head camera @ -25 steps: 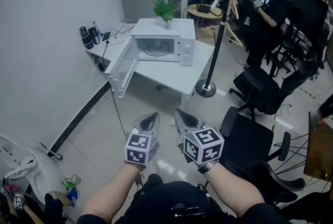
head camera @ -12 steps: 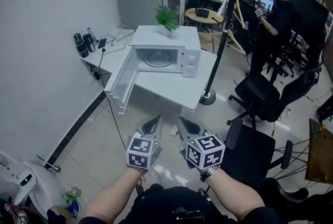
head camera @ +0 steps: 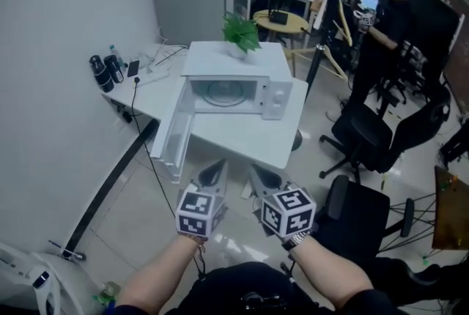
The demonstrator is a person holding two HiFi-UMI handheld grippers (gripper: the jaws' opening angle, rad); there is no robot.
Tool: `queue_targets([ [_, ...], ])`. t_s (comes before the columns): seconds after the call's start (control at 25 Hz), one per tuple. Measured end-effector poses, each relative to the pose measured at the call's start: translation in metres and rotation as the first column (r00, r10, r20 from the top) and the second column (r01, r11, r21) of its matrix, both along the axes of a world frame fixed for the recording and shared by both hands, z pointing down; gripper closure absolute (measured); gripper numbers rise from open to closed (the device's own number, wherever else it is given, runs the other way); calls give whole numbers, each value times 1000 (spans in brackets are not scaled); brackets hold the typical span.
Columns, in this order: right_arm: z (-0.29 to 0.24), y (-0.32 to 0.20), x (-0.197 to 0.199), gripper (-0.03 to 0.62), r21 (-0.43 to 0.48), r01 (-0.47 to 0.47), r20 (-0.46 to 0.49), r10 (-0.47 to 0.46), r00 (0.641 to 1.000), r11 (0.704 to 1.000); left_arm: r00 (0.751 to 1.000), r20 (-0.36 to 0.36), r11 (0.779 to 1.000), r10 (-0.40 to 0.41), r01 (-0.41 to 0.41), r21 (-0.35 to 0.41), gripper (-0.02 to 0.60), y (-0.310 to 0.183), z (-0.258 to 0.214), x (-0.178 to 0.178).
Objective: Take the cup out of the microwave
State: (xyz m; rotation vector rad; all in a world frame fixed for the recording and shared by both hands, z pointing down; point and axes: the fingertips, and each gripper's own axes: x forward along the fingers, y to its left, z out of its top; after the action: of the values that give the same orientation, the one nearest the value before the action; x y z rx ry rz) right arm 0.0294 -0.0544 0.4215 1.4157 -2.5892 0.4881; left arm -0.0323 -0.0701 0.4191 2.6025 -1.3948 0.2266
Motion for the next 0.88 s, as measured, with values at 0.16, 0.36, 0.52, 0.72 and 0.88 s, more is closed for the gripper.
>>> queue_targets([
  [0.16, 2, -23, -17, 565, -2, -19, -13, 18, 1000, 1000, 1000, 14, 1000, 15, -15, 8, 584, -24, -3, -18],
  [0.36, 2, -43, -35, 563, -3, -26, -25, 26, 999, 1000, 1000, 18, 1000, 15, -15, 1, 584, -45, -3, -36],
  [0.52, 2, -58, -44, 563, -2, -23, -32, 23, 999, 1000, 1000, 28, 1000, 15, -15, -7, 584, -58, -2, -43],
  [0.72, 10, -79, -48, 563, -3, -24, -35, 24, 999, 1000, 999, 38, 1000, 10, -10, -14, 584, -72, 3, -46],
  [0.88, 20, -106, -49, 546, -9, -22, -31, 22, 999, 1000, 999, 46, 1000, -1, 2, -23, 584, -92, 7, -47],
])
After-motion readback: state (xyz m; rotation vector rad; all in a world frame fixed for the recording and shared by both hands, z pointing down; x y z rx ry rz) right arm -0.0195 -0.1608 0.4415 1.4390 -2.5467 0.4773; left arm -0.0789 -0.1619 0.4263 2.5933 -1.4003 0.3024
